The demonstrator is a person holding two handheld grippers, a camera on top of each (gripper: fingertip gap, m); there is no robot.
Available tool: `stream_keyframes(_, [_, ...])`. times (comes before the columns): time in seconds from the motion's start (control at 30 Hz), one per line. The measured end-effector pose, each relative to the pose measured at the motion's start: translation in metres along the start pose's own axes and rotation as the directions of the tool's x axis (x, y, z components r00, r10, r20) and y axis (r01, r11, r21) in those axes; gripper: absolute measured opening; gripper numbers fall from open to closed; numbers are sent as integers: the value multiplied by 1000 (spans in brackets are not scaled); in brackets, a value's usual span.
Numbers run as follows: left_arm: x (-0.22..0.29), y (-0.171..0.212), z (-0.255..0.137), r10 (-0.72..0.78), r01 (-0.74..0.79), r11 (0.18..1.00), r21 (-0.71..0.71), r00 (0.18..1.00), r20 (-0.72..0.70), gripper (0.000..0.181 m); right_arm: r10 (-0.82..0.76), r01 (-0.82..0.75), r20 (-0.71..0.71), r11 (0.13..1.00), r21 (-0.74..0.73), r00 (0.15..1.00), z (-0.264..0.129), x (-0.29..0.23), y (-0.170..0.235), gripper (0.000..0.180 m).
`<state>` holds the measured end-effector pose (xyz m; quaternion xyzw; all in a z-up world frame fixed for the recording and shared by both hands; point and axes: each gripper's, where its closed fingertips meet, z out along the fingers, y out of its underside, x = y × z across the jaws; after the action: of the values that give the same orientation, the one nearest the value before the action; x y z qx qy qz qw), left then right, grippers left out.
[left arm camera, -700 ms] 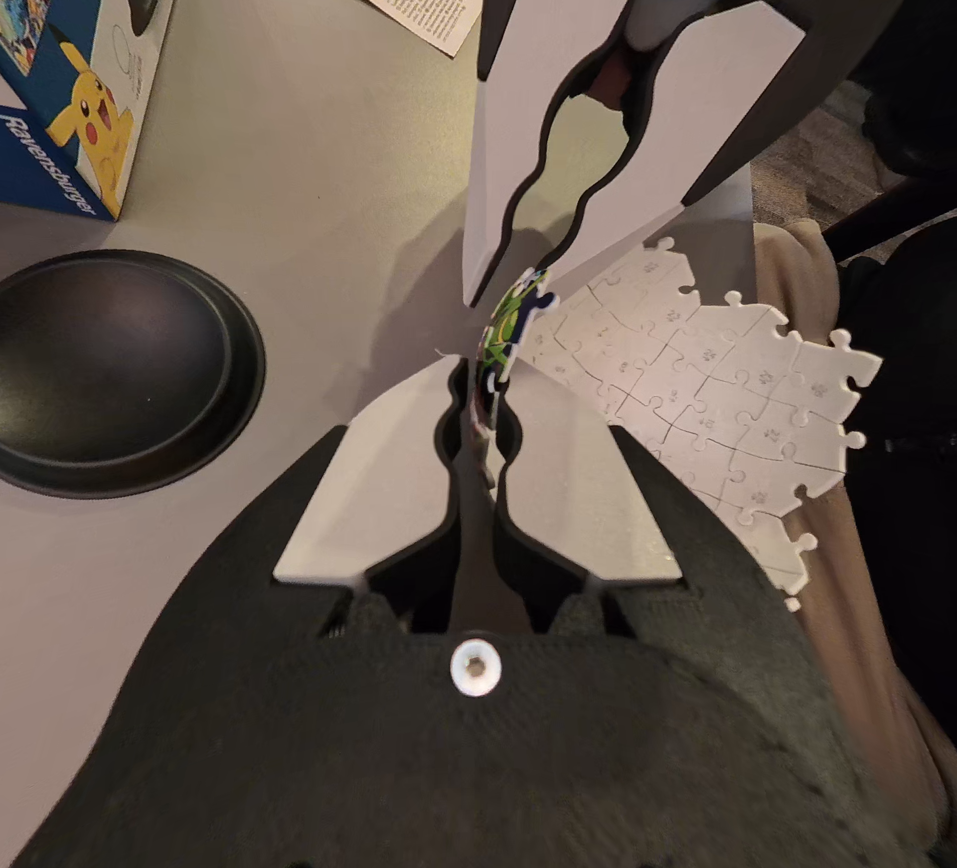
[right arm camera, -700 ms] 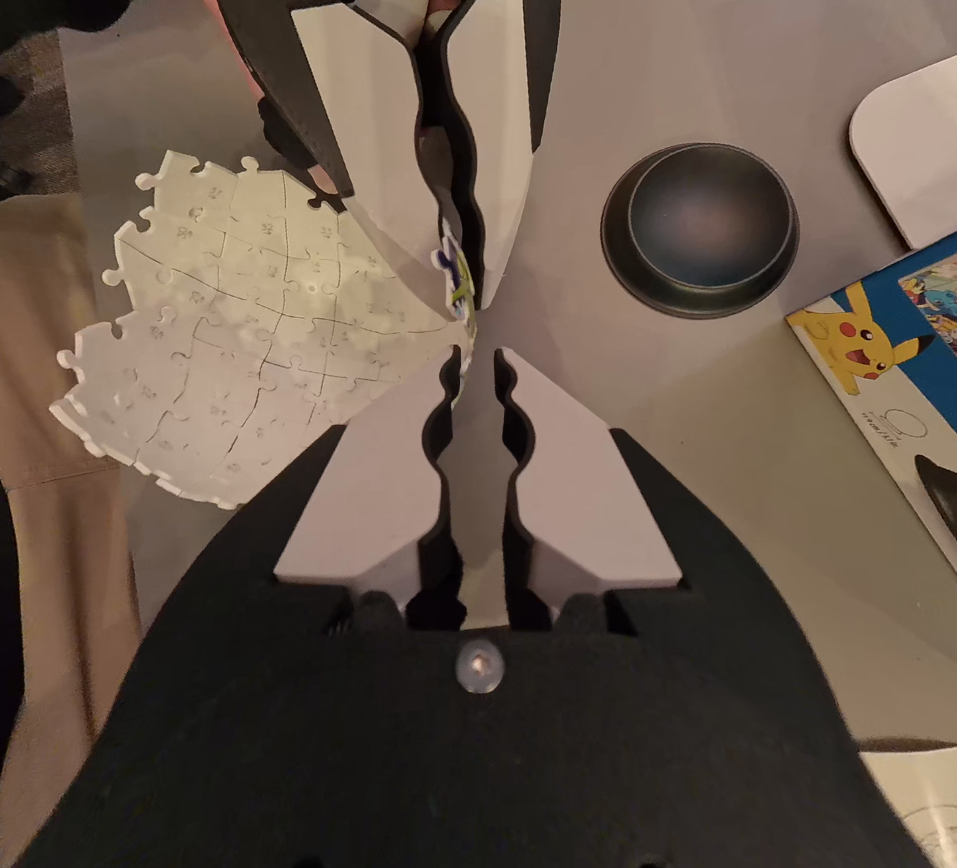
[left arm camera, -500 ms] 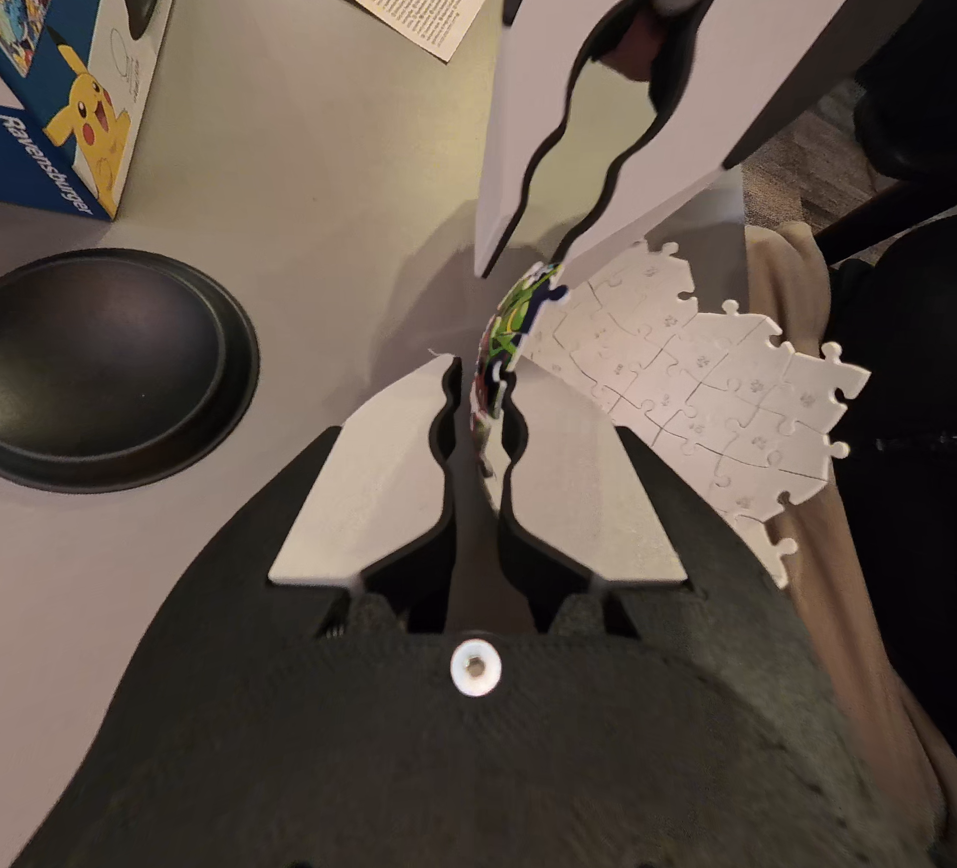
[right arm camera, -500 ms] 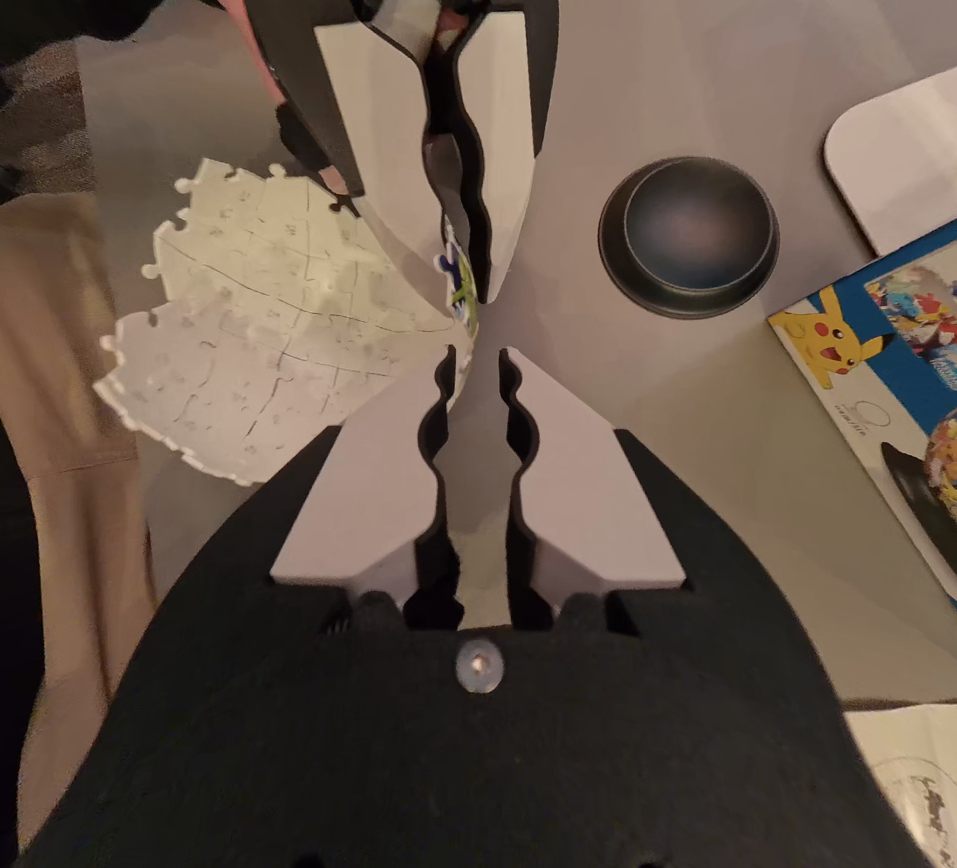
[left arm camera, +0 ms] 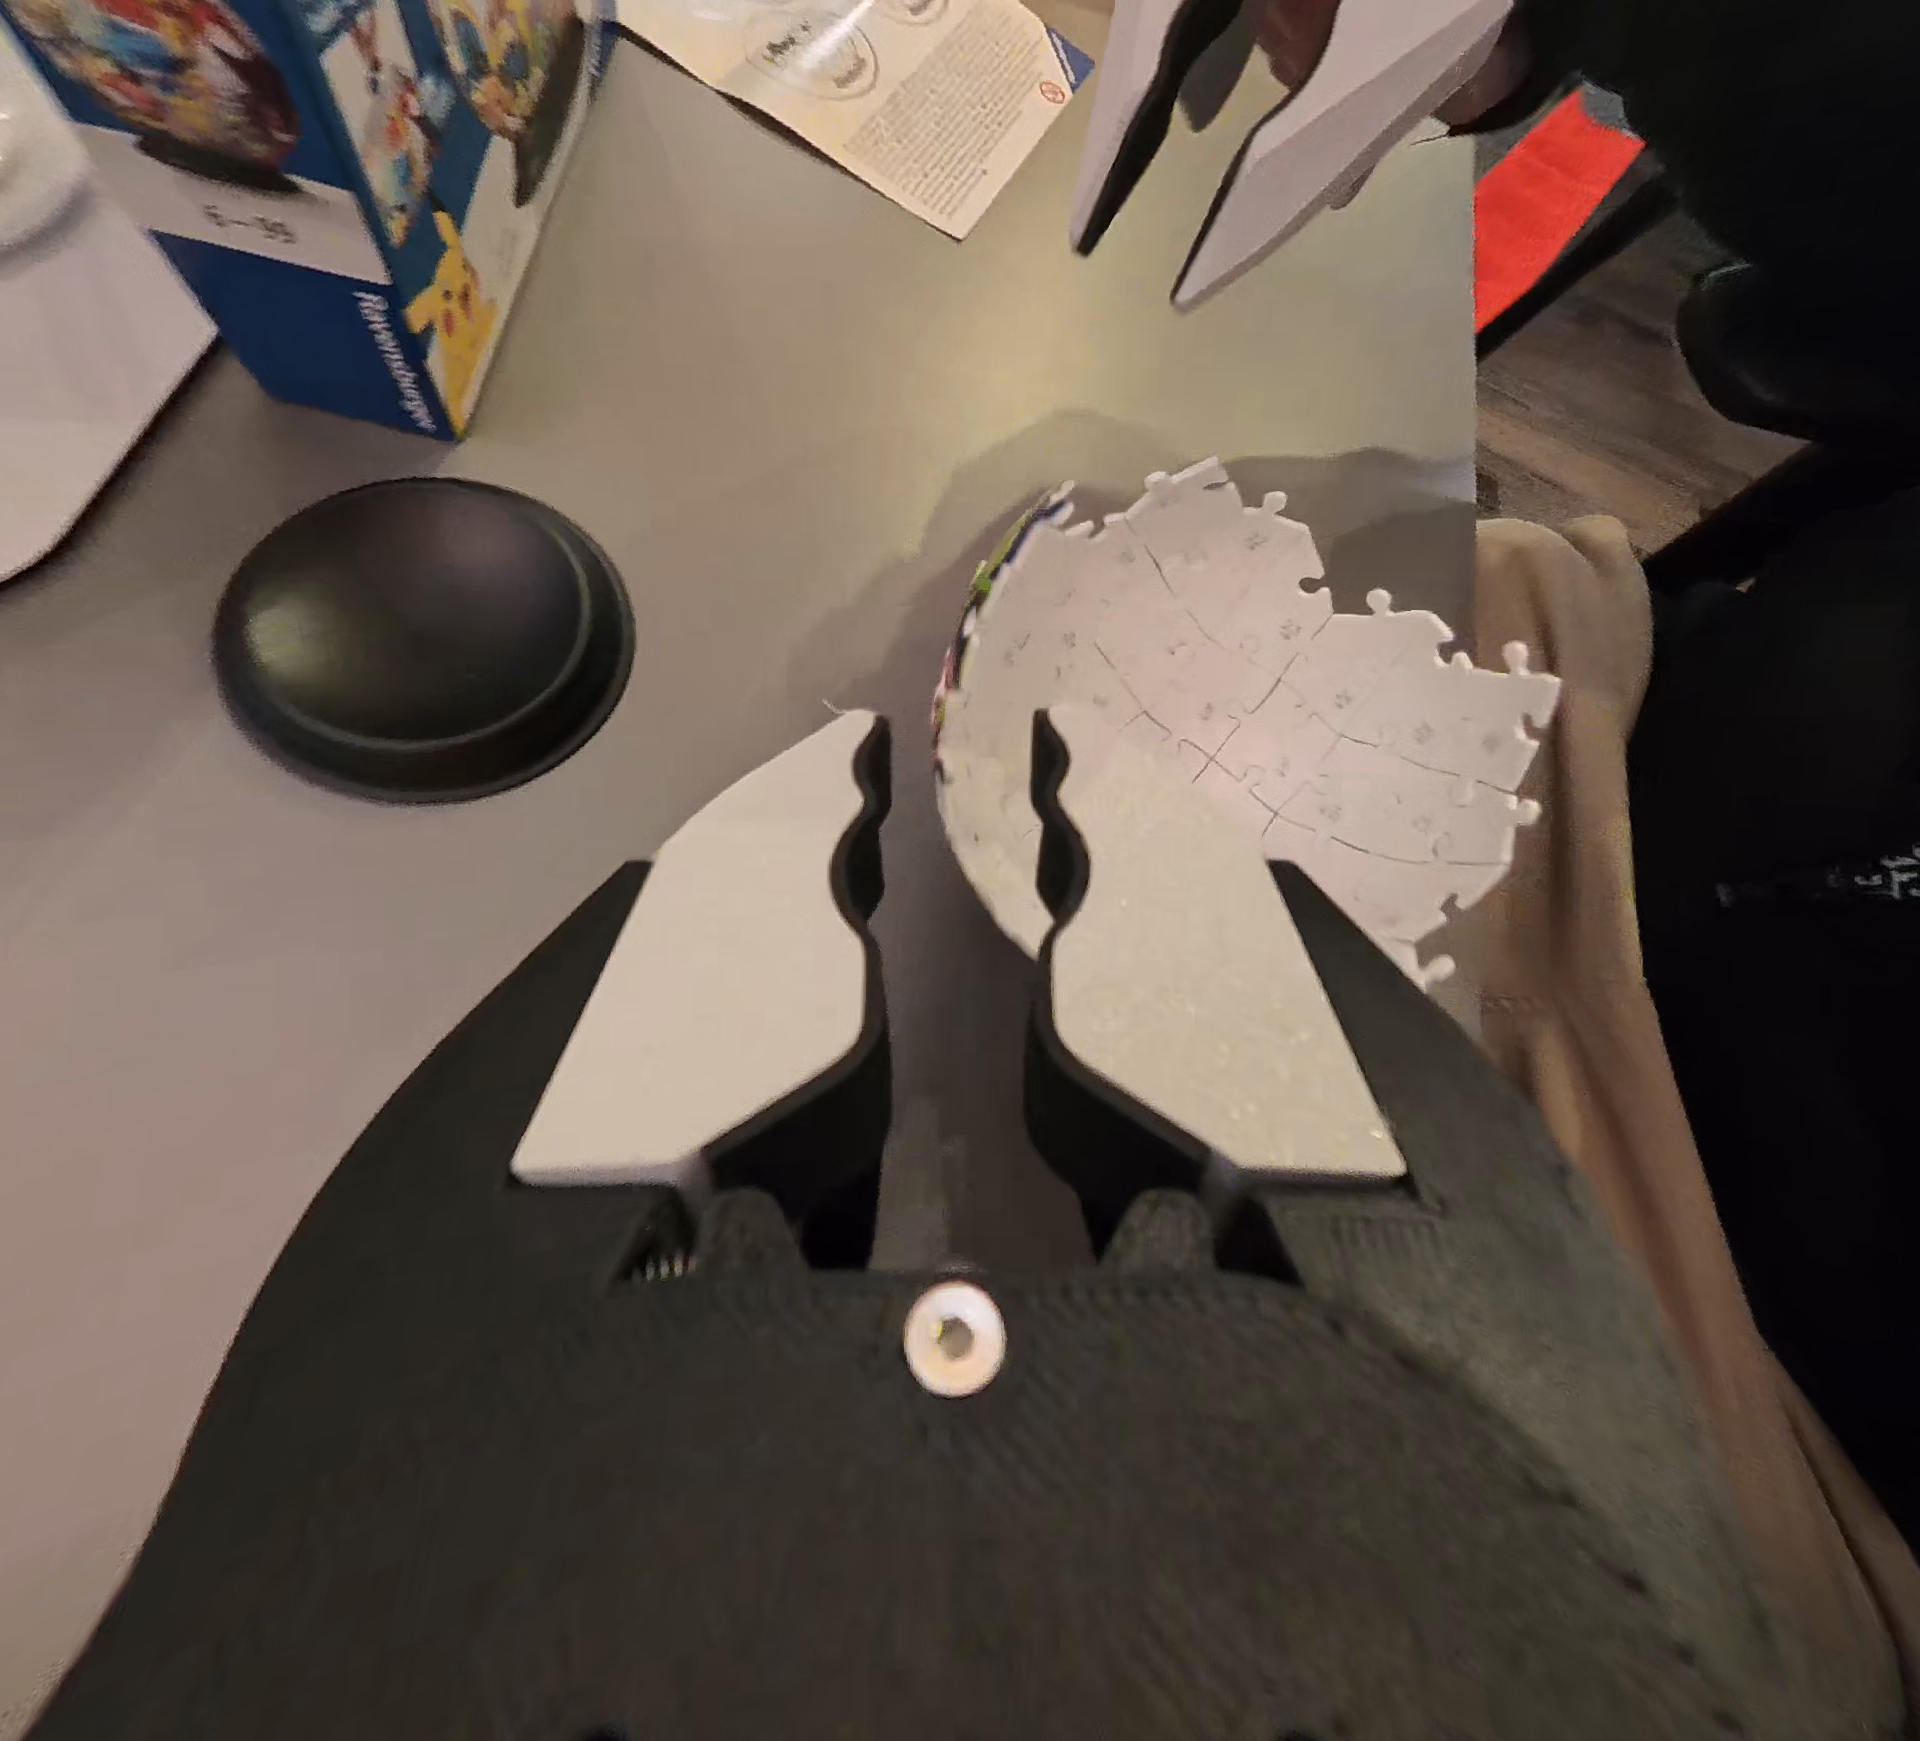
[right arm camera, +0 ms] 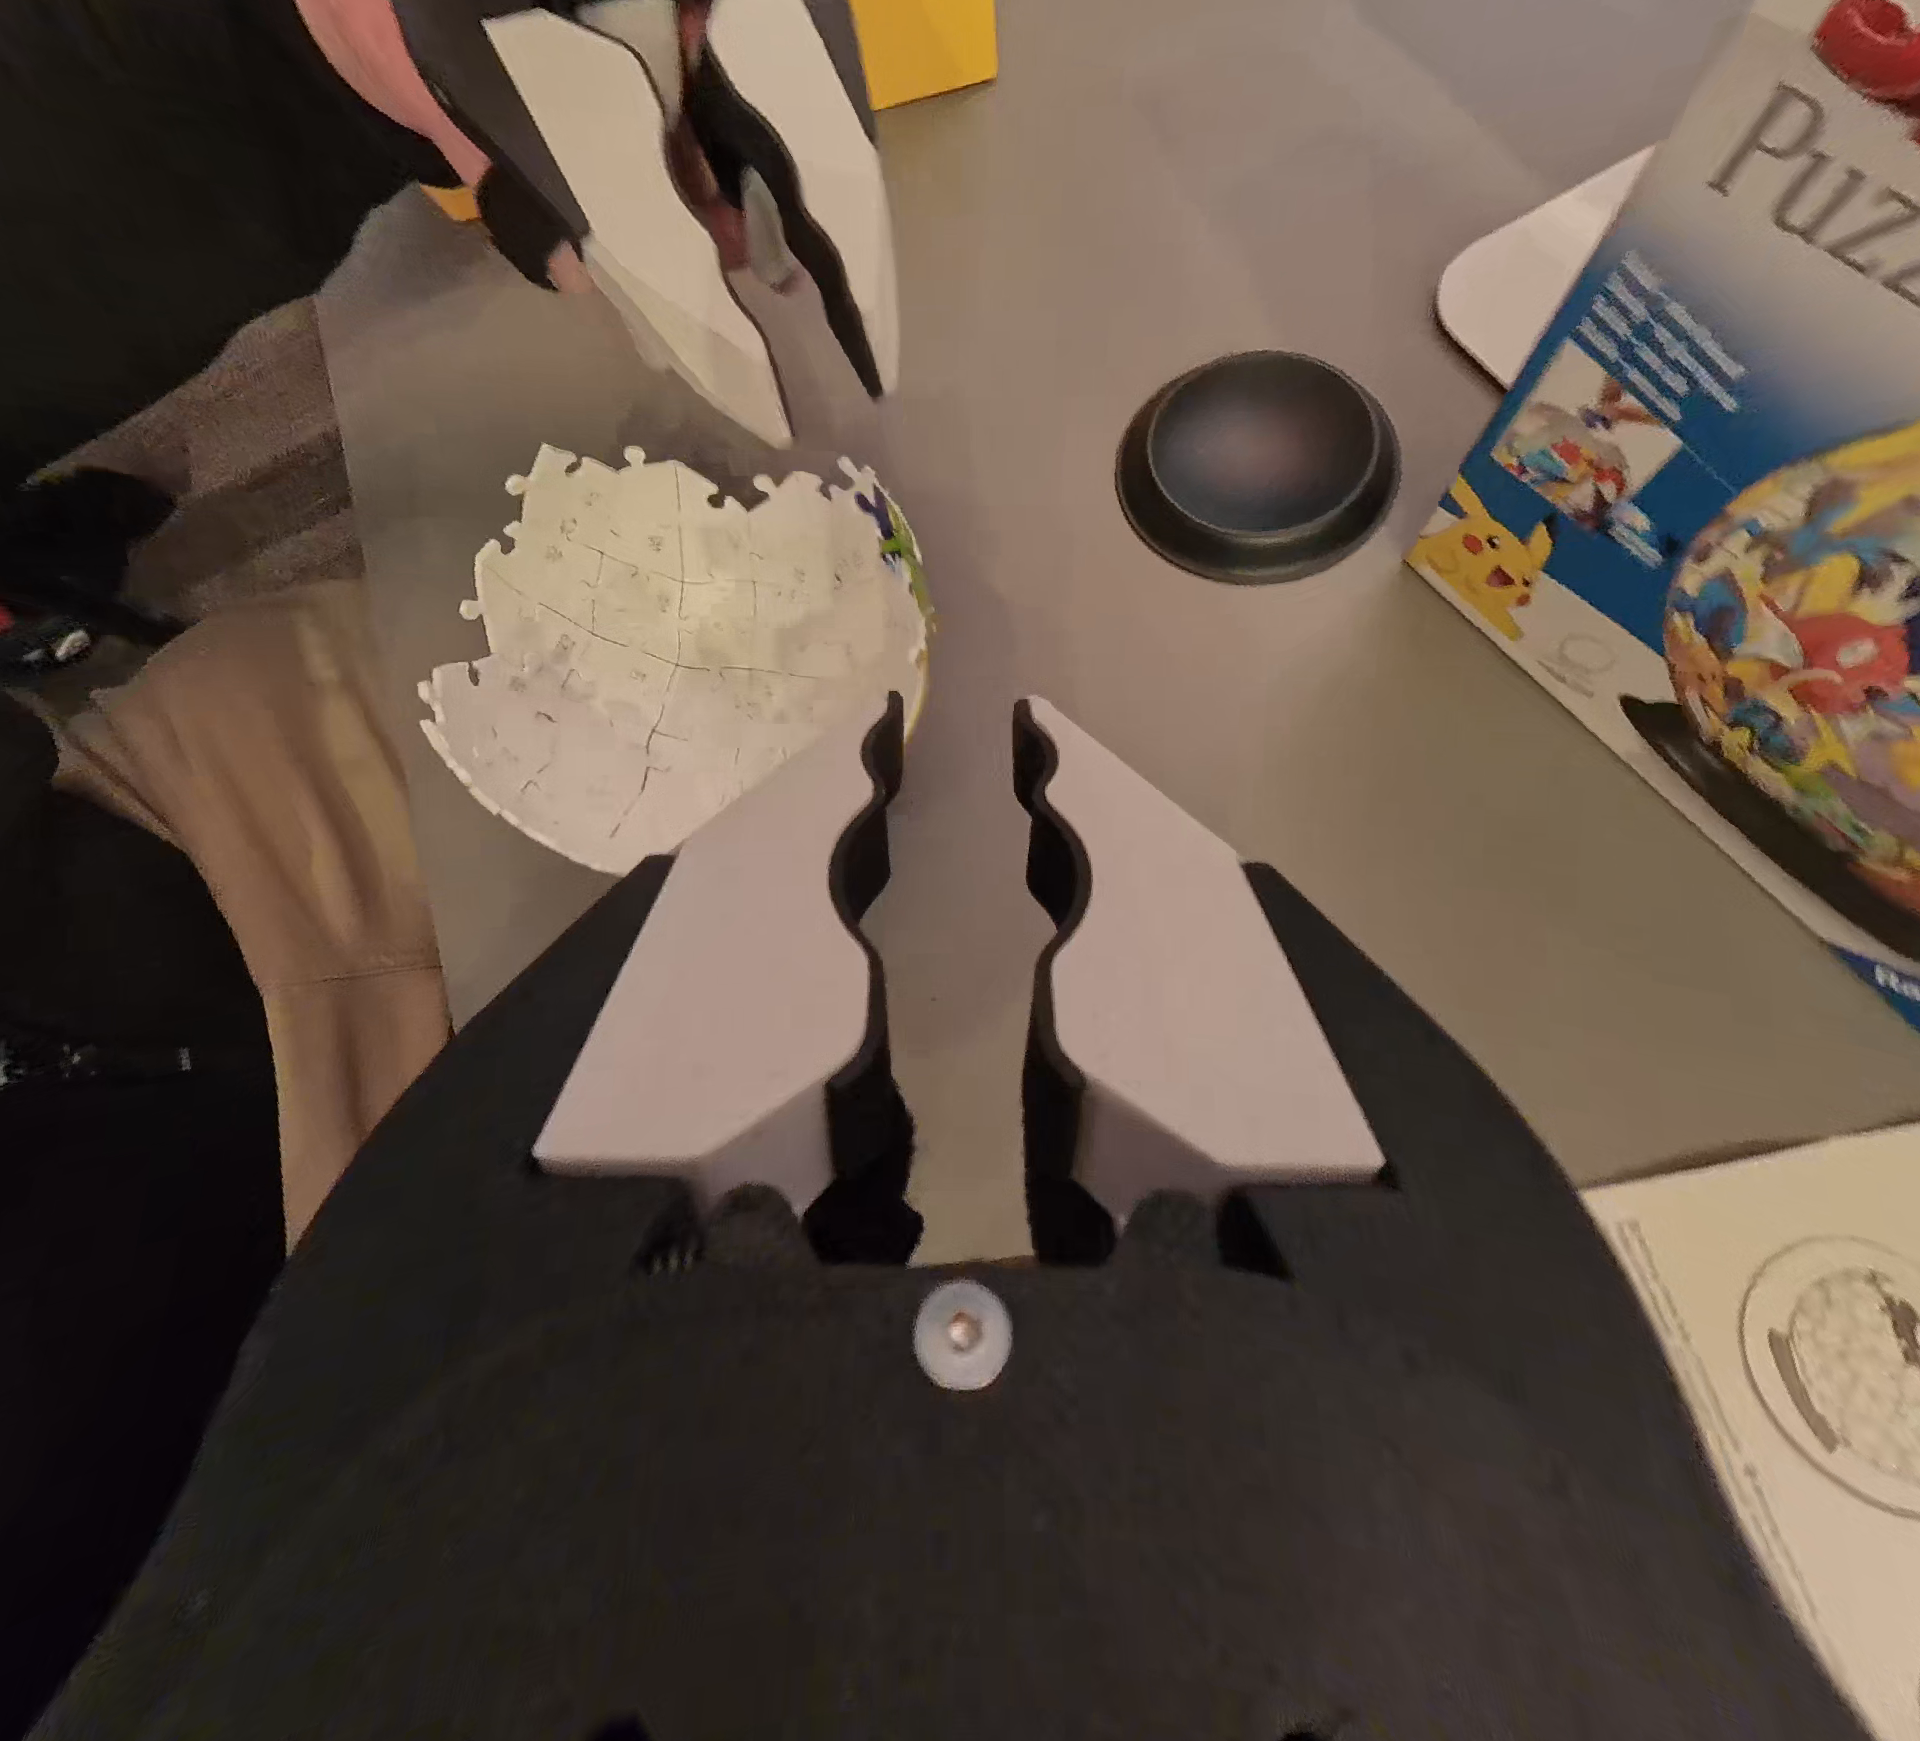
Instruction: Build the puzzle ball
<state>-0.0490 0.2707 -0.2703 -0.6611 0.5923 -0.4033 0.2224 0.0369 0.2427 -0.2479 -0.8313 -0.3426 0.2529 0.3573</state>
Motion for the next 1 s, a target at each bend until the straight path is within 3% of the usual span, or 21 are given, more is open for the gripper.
stream_keyframes(0.03, [-1, 0, -7, -6, 6, 1000, 13, 1000, 19, 25, 12, -12, -5, 1000, 4, 1000, -3, 1, 3, 20])
stream_keyframes(0.23, [5, 8, -39, -57, 48, 996, 77, 992, 111, 26, 59, -59, -24, 998, 2, 998, -11, -1, 25, 24])
stream_keyframes(0.5, [16, 35, -50, -213, 187, 974, 131, 950, 230, 29, 89, -90, -24, 994, -55, 996, -15, -24, 58, 29])
stream_keyframes(1.0, [58, 65, -67, -283, 217, 953, 212, 887, 364, 37, 26, -20, -208, 999, 30, 978, -27, -18, 52, 30])
